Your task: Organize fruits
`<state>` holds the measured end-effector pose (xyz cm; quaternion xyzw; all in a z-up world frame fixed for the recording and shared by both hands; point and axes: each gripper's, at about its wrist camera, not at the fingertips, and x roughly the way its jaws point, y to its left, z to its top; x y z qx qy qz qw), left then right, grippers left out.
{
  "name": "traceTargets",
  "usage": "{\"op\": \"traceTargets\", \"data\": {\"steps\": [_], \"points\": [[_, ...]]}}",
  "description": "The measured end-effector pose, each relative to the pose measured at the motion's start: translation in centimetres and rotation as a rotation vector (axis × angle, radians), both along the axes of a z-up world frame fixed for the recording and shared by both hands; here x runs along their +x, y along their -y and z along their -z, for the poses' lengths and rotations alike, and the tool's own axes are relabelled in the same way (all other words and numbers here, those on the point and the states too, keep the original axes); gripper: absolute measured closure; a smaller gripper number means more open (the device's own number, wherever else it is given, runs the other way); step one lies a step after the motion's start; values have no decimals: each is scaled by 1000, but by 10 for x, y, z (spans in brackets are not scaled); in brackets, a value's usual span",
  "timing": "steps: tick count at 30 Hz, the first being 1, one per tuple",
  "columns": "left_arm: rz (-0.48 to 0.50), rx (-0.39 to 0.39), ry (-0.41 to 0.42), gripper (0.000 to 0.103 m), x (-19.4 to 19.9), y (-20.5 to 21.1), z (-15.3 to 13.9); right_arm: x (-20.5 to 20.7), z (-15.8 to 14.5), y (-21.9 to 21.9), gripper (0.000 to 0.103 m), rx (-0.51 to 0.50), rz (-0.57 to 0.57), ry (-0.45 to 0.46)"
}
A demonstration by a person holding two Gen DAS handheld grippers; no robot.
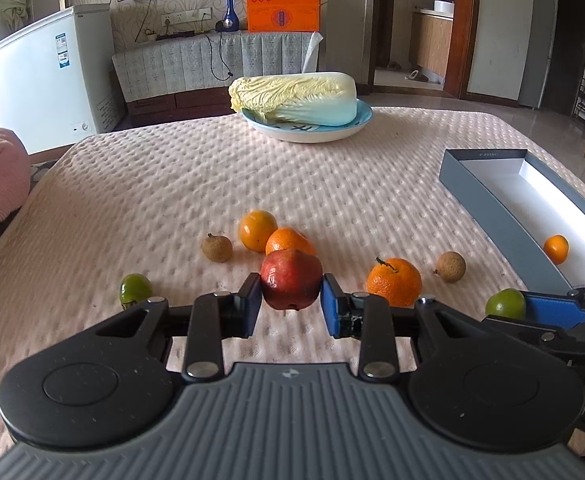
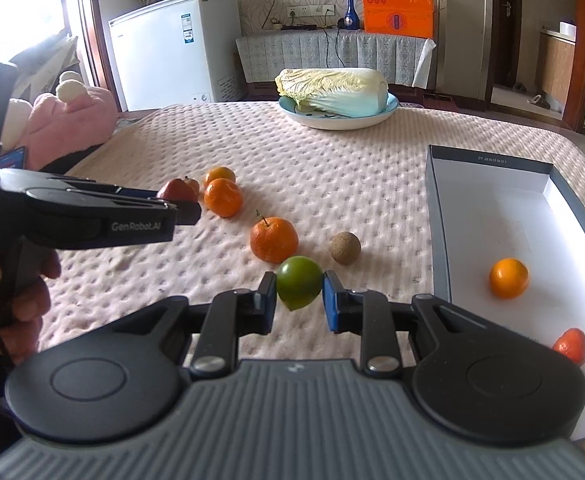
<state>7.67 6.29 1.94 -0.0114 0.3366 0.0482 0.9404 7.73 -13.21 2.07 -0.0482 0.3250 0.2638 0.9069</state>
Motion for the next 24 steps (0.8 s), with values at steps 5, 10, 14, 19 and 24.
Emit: {"op": "traceTargets", "data": {"steps": [5,10,14,19,24], "points": [[-5,0,11,66,-4,1,-7,-2,-2,2,75,-2,3,7],[-2,-1,20,66,-6,5,-12,-5,-6,8,75,7,6,18],[5,2,20,66,-5,11,-15,-8,-8,15,75,8,9,23],[13,-8,25,66,-3,19,-17,-11,-13,24,75,24,14,35],[30,-4,21,66,0,30,-16,-14,-16,32,75,33,11,39]]}}
